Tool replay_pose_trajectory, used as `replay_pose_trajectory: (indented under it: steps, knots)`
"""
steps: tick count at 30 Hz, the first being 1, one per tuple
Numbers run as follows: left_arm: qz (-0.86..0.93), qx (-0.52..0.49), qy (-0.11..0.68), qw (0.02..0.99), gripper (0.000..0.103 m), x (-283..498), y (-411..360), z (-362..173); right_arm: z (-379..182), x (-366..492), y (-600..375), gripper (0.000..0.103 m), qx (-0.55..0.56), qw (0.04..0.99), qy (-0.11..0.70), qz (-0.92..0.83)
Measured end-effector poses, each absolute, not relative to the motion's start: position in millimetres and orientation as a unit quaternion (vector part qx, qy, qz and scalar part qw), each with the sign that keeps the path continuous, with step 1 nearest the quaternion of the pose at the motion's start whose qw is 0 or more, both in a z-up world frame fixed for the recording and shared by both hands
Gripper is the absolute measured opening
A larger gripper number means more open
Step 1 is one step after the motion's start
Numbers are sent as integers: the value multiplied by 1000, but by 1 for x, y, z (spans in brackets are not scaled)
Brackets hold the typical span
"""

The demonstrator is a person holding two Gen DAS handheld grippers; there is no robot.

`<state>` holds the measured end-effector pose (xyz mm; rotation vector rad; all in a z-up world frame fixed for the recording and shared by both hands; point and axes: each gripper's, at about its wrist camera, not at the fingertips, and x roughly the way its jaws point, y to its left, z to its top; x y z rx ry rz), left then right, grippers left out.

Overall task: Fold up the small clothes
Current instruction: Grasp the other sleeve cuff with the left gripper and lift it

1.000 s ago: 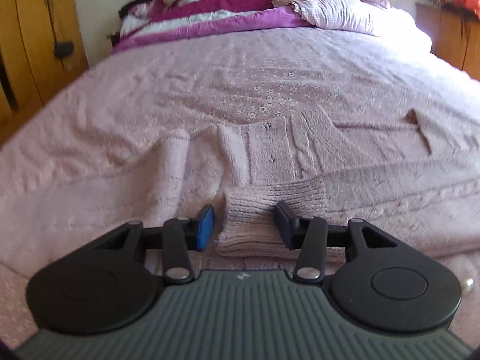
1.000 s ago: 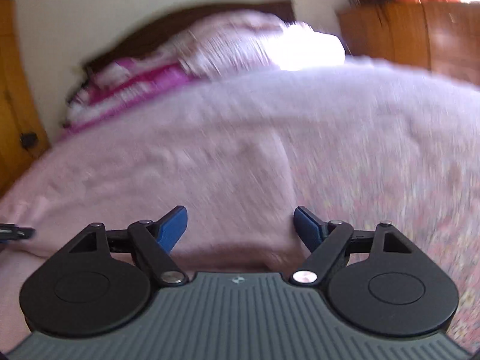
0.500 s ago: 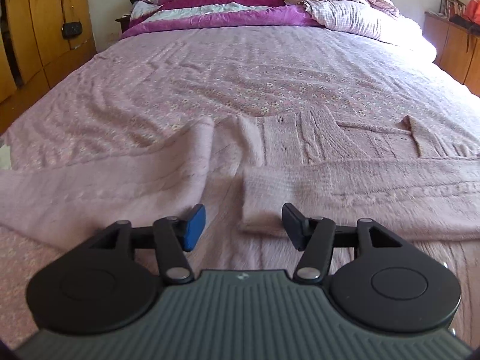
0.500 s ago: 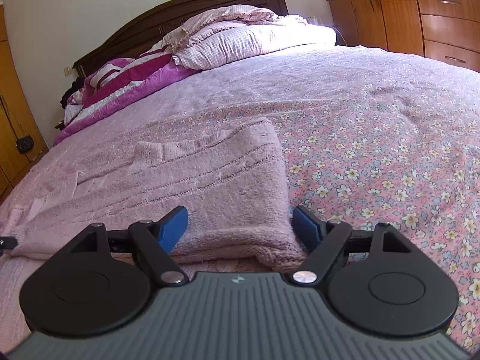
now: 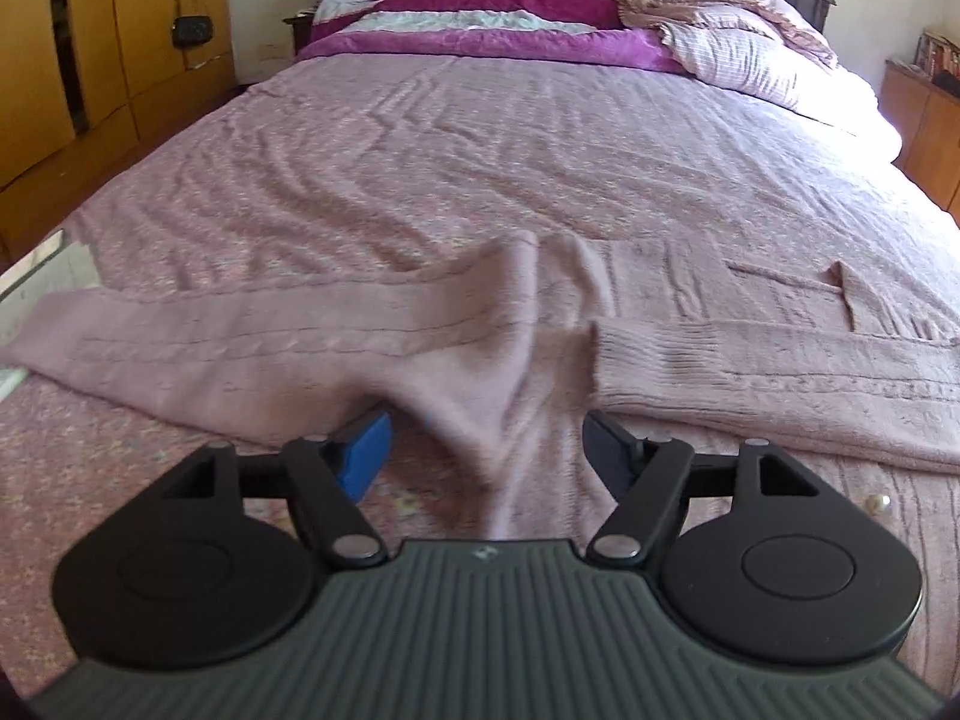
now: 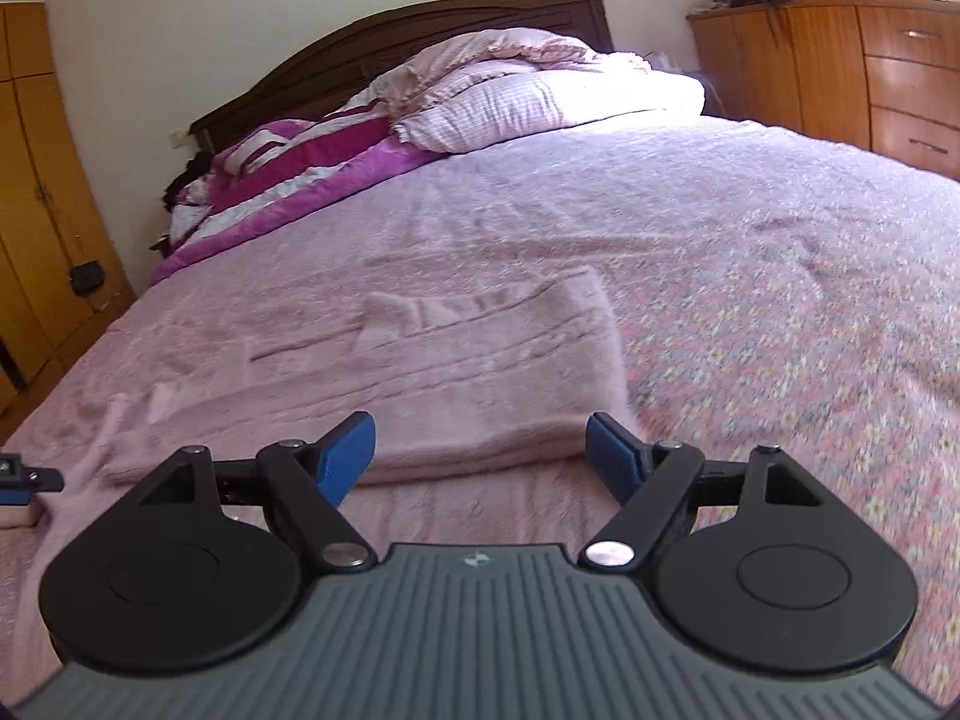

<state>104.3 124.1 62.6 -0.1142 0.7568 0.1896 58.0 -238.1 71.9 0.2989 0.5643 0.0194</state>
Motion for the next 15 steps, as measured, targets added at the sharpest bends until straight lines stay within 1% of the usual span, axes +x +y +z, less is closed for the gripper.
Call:
replay_pose_trajectory:
  steps: [8,15]
  knots:
    - [112,-76,374,917,72,95,162,57,62,33,-217,83,149,945,291,19]
    - [137,-105,378,910,72,92,205,47,48,28,-205,84,134,942,308,9]
